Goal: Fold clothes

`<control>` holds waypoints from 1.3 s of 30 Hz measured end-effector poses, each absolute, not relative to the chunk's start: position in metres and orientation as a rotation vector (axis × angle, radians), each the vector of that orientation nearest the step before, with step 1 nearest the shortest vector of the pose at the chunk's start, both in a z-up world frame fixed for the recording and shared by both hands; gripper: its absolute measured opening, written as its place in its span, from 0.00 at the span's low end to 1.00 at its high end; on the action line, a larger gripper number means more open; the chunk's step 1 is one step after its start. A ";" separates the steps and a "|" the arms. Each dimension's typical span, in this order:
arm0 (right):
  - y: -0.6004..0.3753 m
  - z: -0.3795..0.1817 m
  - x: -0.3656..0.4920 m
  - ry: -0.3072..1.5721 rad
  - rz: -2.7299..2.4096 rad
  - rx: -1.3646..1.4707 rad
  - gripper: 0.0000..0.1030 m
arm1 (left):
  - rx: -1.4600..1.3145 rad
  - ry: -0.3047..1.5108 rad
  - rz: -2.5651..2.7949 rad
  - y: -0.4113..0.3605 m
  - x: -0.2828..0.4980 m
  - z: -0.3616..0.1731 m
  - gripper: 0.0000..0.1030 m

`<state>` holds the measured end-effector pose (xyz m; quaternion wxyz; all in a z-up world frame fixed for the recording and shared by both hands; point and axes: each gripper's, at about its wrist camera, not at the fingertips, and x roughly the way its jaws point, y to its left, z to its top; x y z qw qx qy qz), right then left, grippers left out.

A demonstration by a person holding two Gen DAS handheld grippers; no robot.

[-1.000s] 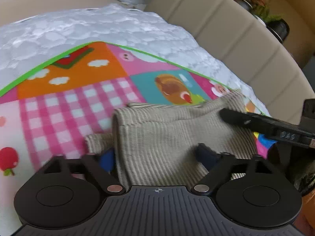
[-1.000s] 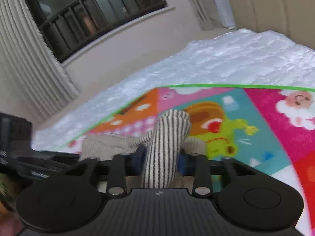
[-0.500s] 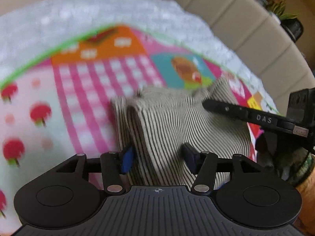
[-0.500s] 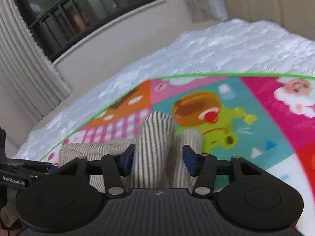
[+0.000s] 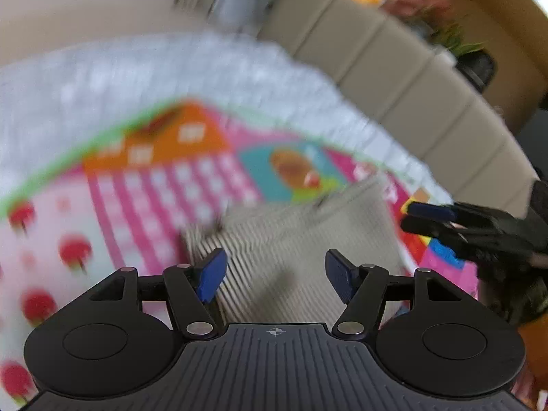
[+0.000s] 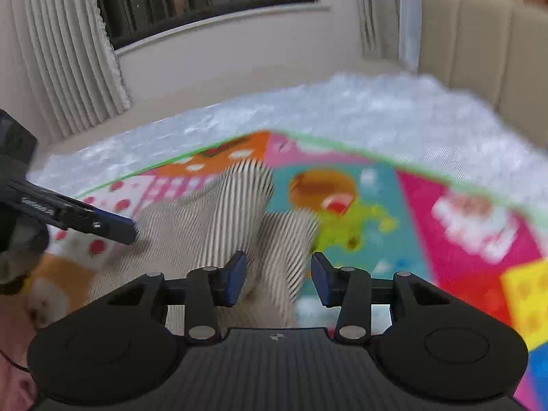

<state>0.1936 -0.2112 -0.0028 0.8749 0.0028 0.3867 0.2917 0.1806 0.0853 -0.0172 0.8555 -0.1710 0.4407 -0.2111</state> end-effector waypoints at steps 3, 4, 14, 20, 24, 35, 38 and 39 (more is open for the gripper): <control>-0.198 -0.020 0.197 0.851 0.642 0.076 0.38 | -0.437 0.946 -0.474 0.088 0.184 -0.027 0.80; -0.189 -0.019 0.193 0.831 0.656 0.024 0.31 | -0.464 0.951 -0.484 0.089 0.185 -0.029 0.81; -0.199 -0.019 0.192 0.809 0.636 -0.009 0.46 | -0.463 0.735 -0.414 0.111 0.170 0.002 0.78; -0.208 -0.003 0.187 0.743 0.609 -0.015 0.46 | -0.264 0.625 -0.591 0.060 0.167 0.042 0.80; -0.219 0.009 0.177 0.715 0.649 -0.019 0.49 | -0.164 0.678 -0.668 0.012 0.193 0.039 0.85; -0.230 0.019 0.172 0.643 0.675 0.042 0.50 | -0.066 0.816 -0.679 -0.026 0.236 0.029 0.17; -0.225 0.023 0.168 0.599 0.729 0.086 0.39 | -0.073 0.787 -0.643 -0.026 0.249 0.034 0.10; -0.223 0.023 0.168 0.589 0.749 0.100 0.39 | -0.089 0.772 -0.645 -0.027 0.253 0.036 0.08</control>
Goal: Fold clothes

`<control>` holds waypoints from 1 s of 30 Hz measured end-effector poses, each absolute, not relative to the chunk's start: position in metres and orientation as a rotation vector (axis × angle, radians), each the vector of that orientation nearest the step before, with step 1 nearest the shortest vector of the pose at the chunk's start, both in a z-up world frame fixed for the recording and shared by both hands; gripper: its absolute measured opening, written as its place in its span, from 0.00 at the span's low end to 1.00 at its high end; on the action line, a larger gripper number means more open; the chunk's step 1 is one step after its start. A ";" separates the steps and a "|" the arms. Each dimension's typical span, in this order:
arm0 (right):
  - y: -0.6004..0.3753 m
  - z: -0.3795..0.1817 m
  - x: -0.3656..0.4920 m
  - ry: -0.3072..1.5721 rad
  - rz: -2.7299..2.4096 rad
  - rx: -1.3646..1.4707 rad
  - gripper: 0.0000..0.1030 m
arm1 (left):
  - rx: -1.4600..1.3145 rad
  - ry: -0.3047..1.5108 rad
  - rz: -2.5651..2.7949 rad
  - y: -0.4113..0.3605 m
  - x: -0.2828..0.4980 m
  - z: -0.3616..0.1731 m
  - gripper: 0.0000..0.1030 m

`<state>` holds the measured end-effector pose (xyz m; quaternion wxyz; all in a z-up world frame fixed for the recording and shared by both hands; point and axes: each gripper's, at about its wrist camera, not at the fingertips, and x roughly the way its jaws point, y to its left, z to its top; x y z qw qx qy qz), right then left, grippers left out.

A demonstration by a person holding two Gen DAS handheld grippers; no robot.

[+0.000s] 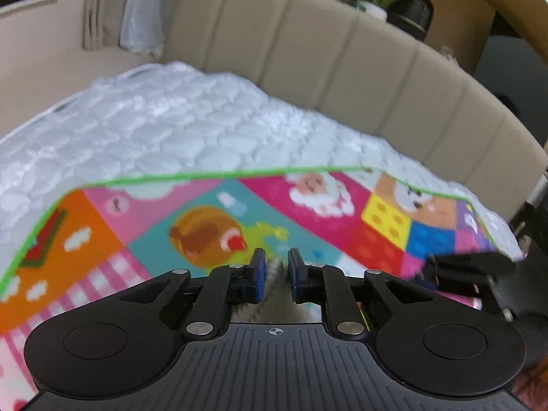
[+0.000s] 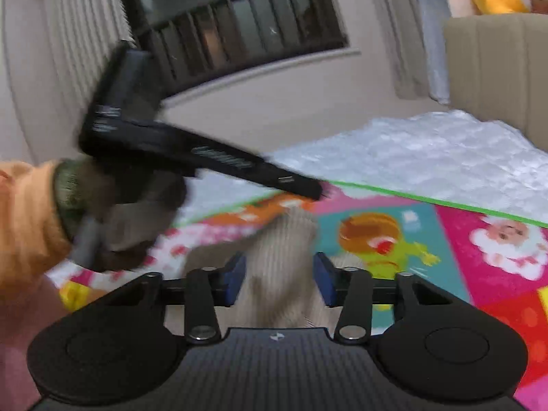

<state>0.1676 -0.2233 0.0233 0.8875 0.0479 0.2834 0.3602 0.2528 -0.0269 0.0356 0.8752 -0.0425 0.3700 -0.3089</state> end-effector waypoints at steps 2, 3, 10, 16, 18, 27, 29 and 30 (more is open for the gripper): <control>-0.215 0.019 0.169 0.596 0.771 0.102 0.35 | -0.120 0.747 -0.647 -0.028 0.259 0.037 0.08; -0.209 0.014 0.172 0.619 0.780 0.085 0.34 | -0.133 0.737 -0.645 -0.030 0.262 0.037 0.08; -0.184 -0.027 0.184 0.733 0.679 -0.140 0.34 | -0.137 0.764 -0.568 -0.020 0.266 0.026 0.14; -0.206 -0.021 0.188 0.760 0.685 0.037 0.36 | -0.140 0.803 -0.457 0.022 0.218 0.035 0.47; -0.216 -0.015 0.189 0.752 0.683 0.108 0.39 | -0.192 0.826 -0.389 0.040 0.200 0.032 0.55; -0.210 -0.010 0.198 0.713 0.645 0.138 0.49 | -0.398 0.896 -0.341 0.085 0.179 -0.001 0.72; -0.197 -0.009 0.205 0.725 0.635 0.084 0.40 | -0.413 0.887 -0.382 0.086 0.178 0.002 0.78; -0.190 -0.007 0.209 0.738 0.630 0.060 0.29 | -0.409 0.895 -0.405 0.084 0.177 0.000 0.80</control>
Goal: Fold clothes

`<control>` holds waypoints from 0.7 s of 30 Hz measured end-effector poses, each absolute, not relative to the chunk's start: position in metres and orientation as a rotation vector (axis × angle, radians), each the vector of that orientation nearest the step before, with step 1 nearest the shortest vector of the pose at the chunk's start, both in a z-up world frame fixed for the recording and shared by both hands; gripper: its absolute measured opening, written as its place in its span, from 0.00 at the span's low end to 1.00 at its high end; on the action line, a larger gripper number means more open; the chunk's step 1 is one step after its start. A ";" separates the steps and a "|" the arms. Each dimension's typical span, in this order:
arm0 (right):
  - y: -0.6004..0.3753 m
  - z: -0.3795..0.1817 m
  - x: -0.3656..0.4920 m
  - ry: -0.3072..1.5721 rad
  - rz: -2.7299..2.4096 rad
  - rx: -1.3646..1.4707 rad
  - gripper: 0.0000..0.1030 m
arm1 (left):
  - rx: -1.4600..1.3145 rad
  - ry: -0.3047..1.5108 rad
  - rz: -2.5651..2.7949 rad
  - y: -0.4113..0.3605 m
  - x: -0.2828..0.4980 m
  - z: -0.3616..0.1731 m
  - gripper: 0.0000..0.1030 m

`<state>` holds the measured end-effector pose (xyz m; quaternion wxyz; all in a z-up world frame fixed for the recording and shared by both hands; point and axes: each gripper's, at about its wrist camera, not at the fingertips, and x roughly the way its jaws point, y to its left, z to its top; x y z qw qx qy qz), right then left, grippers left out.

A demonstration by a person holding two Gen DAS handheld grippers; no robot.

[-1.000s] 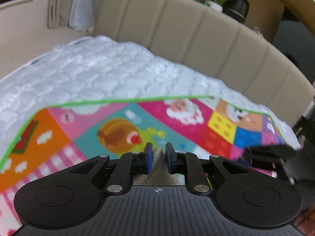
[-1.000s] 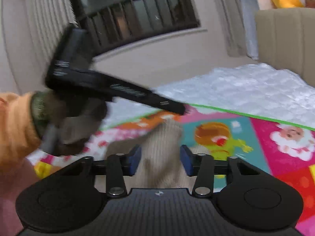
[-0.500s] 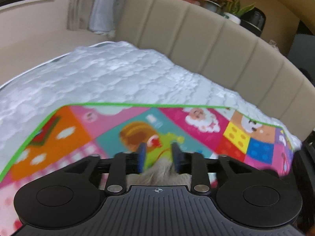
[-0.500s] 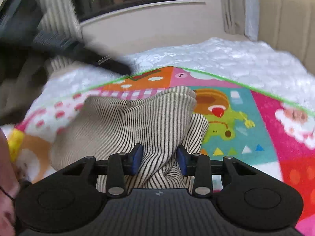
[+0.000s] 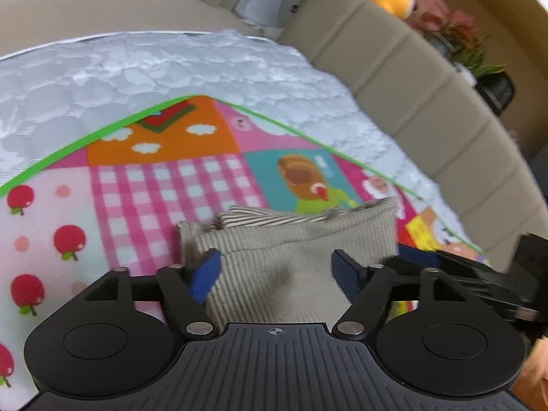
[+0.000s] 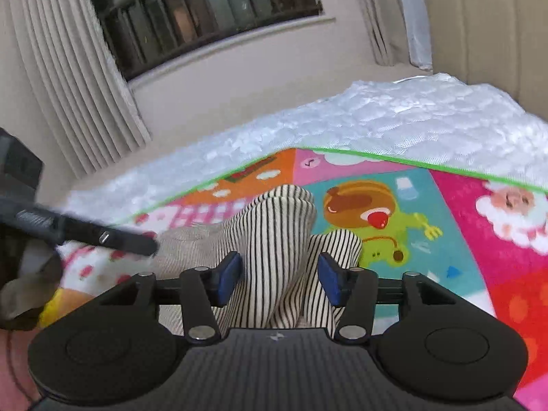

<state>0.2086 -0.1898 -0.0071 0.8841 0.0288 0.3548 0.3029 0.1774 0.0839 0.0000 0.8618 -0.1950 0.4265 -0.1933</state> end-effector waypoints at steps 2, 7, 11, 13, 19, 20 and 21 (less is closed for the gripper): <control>-0.179 0.004 0.213 0.756 0.655 0.084 0.18 | -0.400 0.922 -0.452 0.078 0.176 -0.006 0.80; -0.146 0.039 0.226 0.730 0.728 0.082 0.18 | -0.342 0.975 -0.487 0.069 0.180 -0.025 0.80; -0.141 0.008 0.243 0.793 0.571 -0.204 0.18 | -0.362 0.984 -0.475 0.077 0.188 -0.036 0.79; -0.154 -0.004 0.244 0.823 0.545 -0.202 0.18 | -0.367 0.979 -0.473 0.081 0.191 -0.039 0.76; -0.181 0.029 0.224 0.769 0.592 -0.027 0.24 | -0.400 0.957 -0.495 0.086 0.195 -0.035 0.77; -0.182 0.034 0.218 0.759 0.598 -0.058 0.26 | -0.405 0.967 -0.488 0.087 0.197 -0.038 0.77; -0.183 0.038 0.211 0.752 0.602 -0.093 0.27 | -0.410 0.972 -0.484 0.088 0.197 -0.039 0.77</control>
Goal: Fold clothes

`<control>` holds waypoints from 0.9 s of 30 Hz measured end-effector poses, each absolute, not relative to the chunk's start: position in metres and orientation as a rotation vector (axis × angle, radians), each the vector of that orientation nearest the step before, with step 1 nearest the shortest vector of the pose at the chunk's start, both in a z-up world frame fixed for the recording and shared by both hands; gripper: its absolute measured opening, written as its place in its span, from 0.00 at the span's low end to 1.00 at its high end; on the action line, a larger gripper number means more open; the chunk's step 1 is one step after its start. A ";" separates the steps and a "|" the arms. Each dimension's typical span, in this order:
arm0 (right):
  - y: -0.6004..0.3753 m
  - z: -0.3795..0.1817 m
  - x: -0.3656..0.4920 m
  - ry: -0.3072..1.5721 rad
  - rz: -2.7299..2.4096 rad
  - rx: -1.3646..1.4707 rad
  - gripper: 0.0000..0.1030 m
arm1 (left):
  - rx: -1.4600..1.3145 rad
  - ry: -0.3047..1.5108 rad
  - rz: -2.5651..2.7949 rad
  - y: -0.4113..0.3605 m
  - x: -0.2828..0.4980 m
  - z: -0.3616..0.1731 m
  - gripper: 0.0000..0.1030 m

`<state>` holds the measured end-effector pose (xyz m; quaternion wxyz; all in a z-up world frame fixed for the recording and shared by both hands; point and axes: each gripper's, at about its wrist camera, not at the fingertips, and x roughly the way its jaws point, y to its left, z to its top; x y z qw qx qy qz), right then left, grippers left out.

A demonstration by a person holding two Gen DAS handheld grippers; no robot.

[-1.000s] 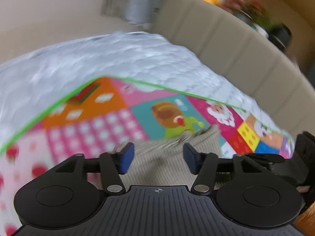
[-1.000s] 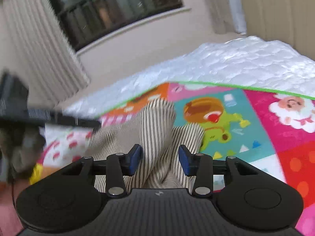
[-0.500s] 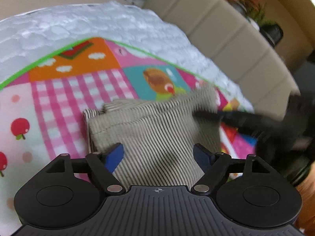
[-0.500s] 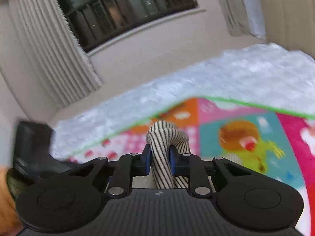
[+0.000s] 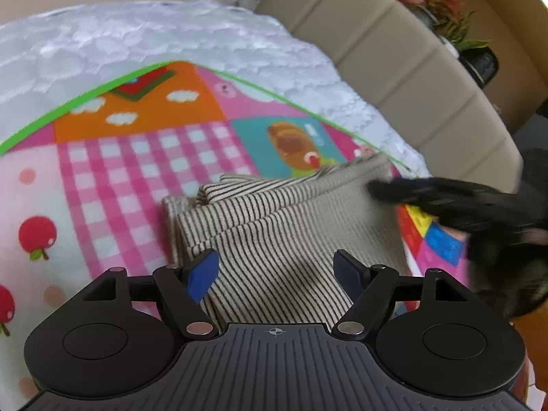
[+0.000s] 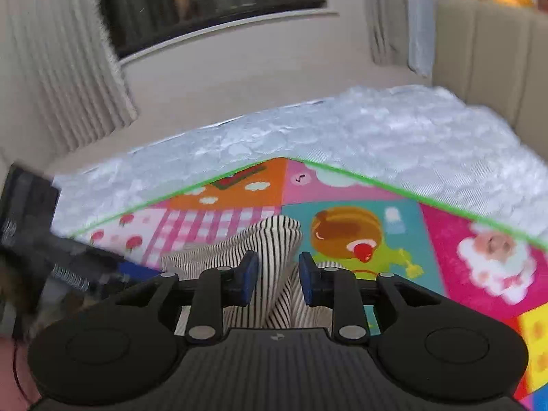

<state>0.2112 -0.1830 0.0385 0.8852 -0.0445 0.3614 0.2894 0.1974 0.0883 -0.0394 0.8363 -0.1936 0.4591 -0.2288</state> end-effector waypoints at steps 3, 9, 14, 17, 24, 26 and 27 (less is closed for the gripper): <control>-0.181 0.032 0.199 0.787 0.603 -0.148 0.28 | -0.425 0.976 -0.478 0.091 0.200 -0.040 0.77; -0.182 0.027 0.185 0.749 0.626 0.003 0.52 | -0.412 0.966 -0.474 0.091 0.197 -0.037 0.79; -0.174 0.013 0.186 0.759 0.618 0.052 0.59 | -0.410 0.960 -0.467 0.092 0.195 -0.035 0.79; -0.180 0.008 0.183 0.762 0.600 0.041 0.59 | -0.413 0.962 -0.466 0.092 0.195 -0.036 0.79; -0.220 0.020 0.183 0.749 0.511 0.061 0.57 | -0.441 0.866 -0.470 0.105 0.189 -0.018 0.84; -0.228 0.019 0.182 0.759 0.508 0.028 0.57 | -0.442 0.811 -0.486 0.109 0.184 -0.007 0.93; -0.231 0.019 0.181 0.765 0.513 0.004 0.57 | -0.431 0.788 -0.527 0.105 0.182 0.001 0.95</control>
